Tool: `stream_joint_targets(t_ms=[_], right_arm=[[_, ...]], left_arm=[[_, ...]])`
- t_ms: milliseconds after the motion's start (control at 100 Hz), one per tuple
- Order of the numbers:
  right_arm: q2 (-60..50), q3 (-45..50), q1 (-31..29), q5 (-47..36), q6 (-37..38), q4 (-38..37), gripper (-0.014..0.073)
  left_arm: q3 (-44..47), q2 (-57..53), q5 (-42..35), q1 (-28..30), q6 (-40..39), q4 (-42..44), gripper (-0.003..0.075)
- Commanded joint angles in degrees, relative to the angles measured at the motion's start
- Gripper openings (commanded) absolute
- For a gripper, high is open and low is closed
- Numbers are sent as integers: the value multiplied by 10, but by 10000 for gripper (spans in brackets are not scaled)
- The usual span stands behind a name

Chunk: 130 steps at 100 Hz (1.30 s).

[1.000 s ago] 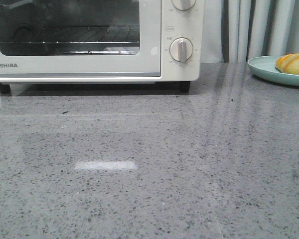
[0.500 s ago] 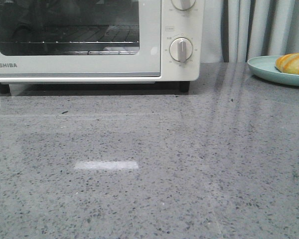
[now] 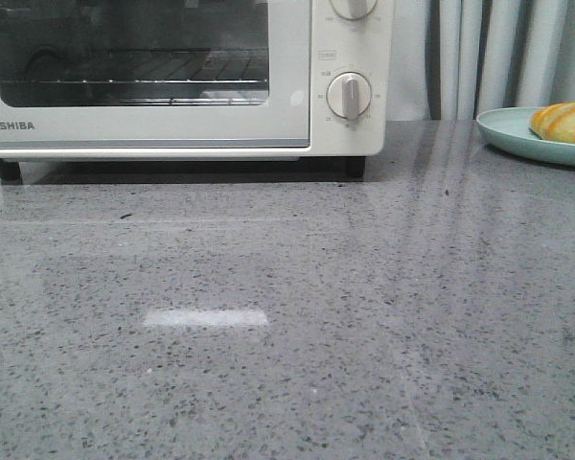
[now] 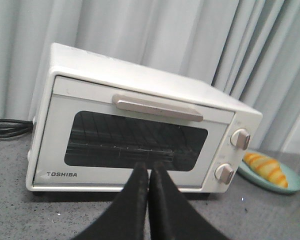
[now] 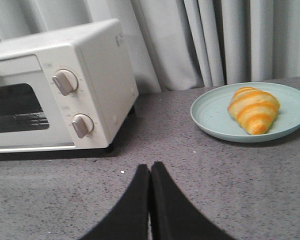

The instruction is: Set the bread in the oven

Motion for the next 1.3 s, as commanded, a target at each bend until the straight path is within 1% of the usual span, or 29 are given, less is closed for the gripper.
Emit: stream_joint_targets(t_ms=[0, 70, 160, 260, 380, 530, 660, 820, 920, 1290], right_arm=[[48, -49, -4, -29, -6, -18, -69], [71, -61, -4, -36, -6, -18, -69], [88, -63, -4, -37, -6, -18, -69], [96, -63, -4, -35, -6, -18, -69], [96, -63, -4, -38, -6, -18, -69], [96, -63, -4, -38, -6, -18, -69], [96, -63, -4, -35, -6, -18, -69], [96, -63, -4, -31, -6, -18, -69], [96, -63, -4, -30, -6, -18, -69], [96, -63, -4, -30, -6, -18, -69]], left_arm=[[-69, 83, 1, -2, 23, -13, -21], [-110, 137, -11, -18, 33, -34, -22], [-156, 199, -18, -47, 99, -56, -22], [-211, 269, -19, -87, 166, -59, -21], [-258, 338, -45, -129, 212, -59, -21], [-298, 414, -93, -154, 216, -59, -21], [-322, 466, -95, -154, 216, -60, -21], [-325, 510, -99, -153, 216, -60, -21], [-325, 525, -114, -153, 216, -60, -21], [-307, 535, -112, -153, 214, -53, -21]])
